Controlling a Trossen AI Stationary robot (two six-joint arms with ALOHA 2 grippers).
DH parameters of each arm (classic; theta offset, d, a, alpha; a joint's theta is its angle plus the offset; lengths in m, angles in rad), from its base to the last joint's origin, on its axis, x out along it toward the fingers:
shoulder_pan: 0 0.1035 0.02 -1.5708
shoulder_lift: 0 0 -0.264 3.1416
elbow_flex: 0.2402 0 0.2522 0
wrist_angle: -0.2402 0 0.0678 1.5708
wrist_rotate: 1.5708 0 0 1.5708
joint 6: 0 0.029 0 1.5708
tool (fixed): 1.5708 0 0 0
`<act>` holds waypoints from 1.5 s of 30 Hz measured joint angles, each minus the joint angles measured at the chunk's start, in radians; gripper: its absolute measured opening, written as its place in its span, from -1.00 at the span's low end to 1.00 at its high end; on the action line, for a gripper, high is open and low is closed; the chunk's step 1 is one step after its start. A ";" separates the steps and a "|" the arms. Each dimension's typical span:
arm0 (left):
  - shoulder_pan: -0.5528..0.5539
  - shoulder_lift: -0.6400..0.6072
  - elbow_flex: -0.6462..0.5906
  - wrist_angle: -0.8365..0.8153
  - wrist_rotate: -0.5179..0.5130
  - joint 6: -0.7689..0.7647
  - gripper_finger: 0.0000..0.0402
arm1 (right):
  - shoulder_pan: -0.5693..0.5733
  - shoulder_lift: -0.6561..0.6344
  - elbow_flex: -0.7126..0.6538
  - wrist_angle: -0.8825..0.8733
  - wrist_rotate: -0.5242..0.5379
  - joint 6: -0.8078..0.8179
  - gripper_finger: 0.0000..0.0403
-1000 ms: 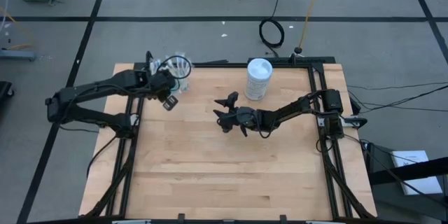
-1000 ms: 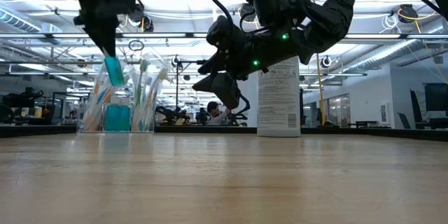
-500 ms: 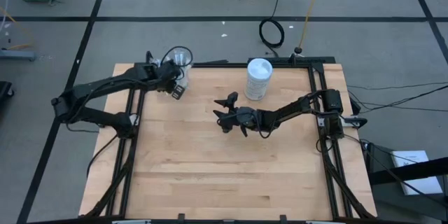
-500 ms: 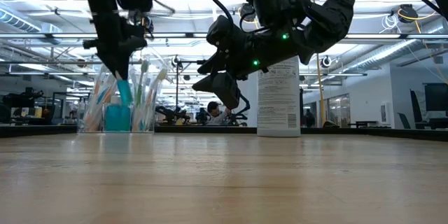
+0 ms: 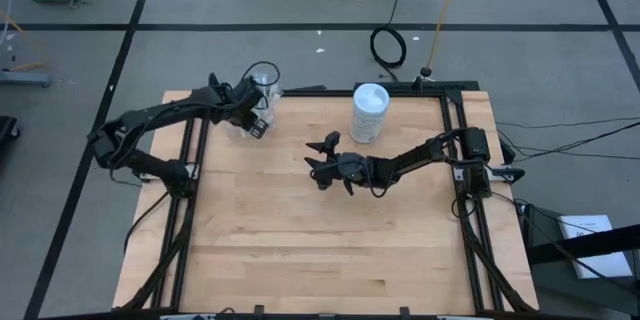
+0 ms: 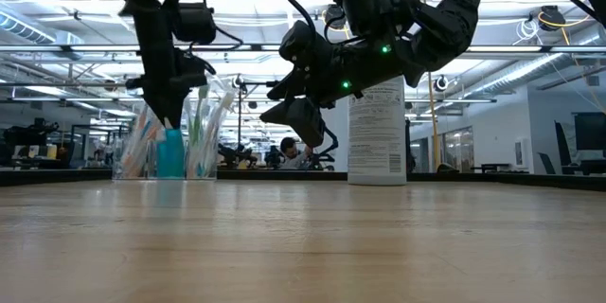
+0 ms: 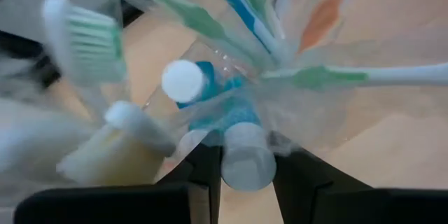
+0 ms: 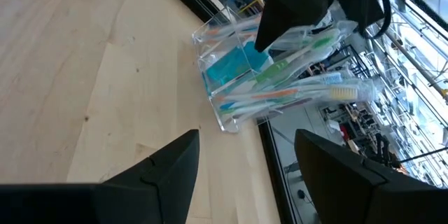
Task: Pick & Place toothbrushing station
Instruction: Put the mouthwash into the transparent organizer, then return to Home Position
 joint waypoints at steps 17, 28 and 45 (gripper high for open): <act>0.014 0.001 0.017 0.058 -0.037 0.095 0.00 | 0.006 0.000 0.000 0.000 0.000 0.023 0.11; 0.012 -0.166 0.113 -0.039 -0.037 0.170 -0.48 | 0.018 -0.240 -0.001 -0.298 -0.096 0.255 -0.18; -0.137 -0.810 -0.203 0.370 0.198 0.380 -0.92 | -0.001 -0.928 -0.296 -0.713 -0.170 0.618 -0.98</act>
